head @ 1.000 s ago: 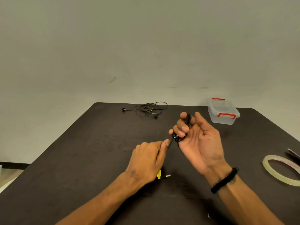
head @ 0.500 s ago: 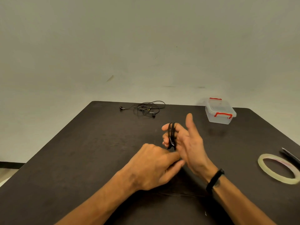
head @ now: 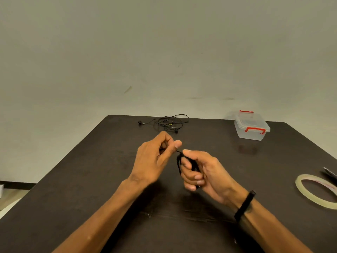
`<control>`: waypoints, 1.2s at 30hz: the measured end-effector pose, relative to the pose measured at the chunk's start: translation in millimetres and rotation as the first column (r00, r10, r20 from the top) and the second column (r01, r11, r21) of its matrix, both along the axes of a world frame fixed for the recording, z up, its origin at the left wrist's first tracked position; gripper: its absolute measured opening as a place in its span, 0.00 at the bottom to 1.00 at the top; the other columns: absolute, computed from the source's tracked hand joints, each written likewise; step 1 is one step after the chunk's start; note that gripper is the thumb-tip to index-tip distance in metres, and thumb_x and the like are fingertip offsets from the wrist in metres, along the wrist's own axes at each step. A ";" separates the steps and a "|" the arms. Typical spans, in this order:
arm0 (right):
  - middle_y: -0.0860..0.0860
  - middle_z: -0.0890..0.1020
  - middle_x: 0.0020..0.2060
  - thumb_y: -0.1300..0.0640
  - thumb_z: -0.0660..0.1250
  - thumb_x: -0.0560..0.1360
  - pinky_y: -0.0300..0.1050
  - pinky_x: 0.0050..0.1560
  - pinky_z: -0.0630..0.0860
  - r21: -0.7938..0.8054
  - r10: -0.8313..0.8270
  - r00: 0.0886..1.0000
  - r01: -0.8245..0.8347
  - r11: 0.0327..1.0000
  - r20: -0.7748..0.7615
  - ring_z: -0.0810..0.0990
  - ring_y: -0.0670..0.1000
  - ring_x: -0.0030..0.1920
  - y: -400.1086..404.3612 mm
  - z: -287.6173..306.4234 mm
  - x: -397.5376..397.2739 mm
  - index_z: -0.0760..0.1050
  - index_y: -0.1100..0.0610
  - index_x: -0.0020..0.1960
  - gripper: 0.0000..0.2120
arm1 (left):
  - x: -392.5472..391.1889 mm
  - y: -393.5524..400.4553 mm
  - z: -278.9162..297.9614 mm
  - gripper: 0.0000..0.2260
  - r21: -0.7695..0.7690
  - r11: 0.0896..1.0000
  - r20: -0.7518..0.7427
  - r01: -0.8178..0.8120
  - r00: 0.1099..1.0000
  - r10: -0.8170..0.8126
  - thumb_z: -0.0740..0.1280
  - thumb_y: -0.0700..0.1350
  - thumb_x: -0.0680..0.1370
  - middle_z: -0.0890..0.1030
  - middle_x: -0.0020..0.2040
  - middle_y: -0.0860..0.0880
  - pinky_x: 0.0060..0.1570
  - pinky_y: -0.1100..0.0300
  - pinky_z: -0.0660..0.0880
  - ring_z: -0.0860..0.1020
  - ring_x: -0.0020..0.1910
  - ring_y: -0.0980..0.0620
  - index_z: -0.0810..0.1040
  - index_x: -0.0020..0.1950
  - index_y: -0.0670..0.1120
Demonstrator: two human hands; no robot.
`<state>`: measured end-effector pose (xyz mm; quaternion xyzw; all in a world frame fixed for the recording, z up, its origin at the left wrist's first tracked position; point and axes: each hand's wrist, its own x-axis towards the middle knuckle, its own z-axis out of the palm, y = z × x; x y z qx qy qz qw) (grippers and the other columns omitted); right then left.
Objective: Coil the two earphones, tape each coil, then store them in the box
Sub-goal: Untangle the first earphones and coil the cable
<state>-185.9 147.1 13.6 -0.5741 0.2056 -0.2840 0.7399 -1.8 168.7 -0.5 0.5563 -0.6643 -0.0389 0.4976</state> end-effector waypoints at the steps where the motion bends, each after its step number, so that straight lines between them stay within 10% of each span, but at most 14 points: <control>1: 0.49 0.58 0.24 0.51 0.61 0.83 0.46 0.28 0.58 0.033 -0.019 0.999 0.017 0.999 0.040 0.54 0.47 0.23 -1.4 0.9 -0.9 0.67 0.55 0.37 0.17 | -2.1 -0.6 -1.6 0.13 0.044 0.996 -0.072 0.077 0.995 -0.074 0.64 0.60 0.82 0.78 0.36 0.52 0.36 0.61 0.70 0.73 0.33 0.55 0.76 0.47 0.52; 7: 0.45 0.58 0.21 0.53 0.59 0.82 0.41 0.22 0.54 0.279 -0.106 0.974 0.046 0.959 0.203 0.53 0.45 0.20 -13.2 2.7 -8.0 0.64 0.53 0.36 0.16 | -20.1 4.4 -13.2 0.12 0.071 0.963 -0.171 0.261 0.954 -0.246 0.58 0.48 0.88 0.85 0.54 0.54 0.56 0.55 0.78 0.83 0.55 0.51 0.81 0.64 0.51; 16: 0.46 0.57 0.21 0.53 0.59 0.82 0.42 0.25 0.56 0.374 -0.053 0.967 -0.045 0.926 0.247 0.52 0.47 0.21 -16.6 0.5 -9.6 0.64 0.54 0.35 0.17 | -28.2 4.9 -17.9 0.20 0.150 0.941 -0.117 0.302 0.951 -0.287 0.57 0.54 0.87 0.78 0.40 0.43 0.42 0.41 0.73 0.76 0.39 0.42 0.78 0.48 0.41; 26: 0.58 0.79 0.35 0.43 0.64 0.83 0.50 0.44 0.78 0.037 -0.412 0.908 0.410 0.911 0.073 0.78 0.55 0.33 -13.9 -5.3 1.2 0.82 0.63 0.45 0.23 | -22.3 3.4 -15.9 0.15 0.013 0.991 0.138 0.130 0.982 -0.130 0.56 0.50 0.88 0.72 0.35 0.55 0.35 0.53 0.70 0.72 0.33 0.52 0.68 0.43 0.49; 36: 0.52 0.89 0.47 0.59 0.68 0.83 0.45 0.58 0.82 -0.435 -0.429 0.892 0.333 0.837 -0.143 0.88 0.50 0.52 -20.1 -8.3 -5.2 0.82 0.54 0.60 0.08 | -2.4 -3.6 -12.1 0.16 0.023 0.999 0.124 0.048 0.991 -0.051 0.54 0.53 0.88 0.73 0.33 0.55 0.35 0.46 0.72 0.73 0.32 0.51 0.70 0.44 0.50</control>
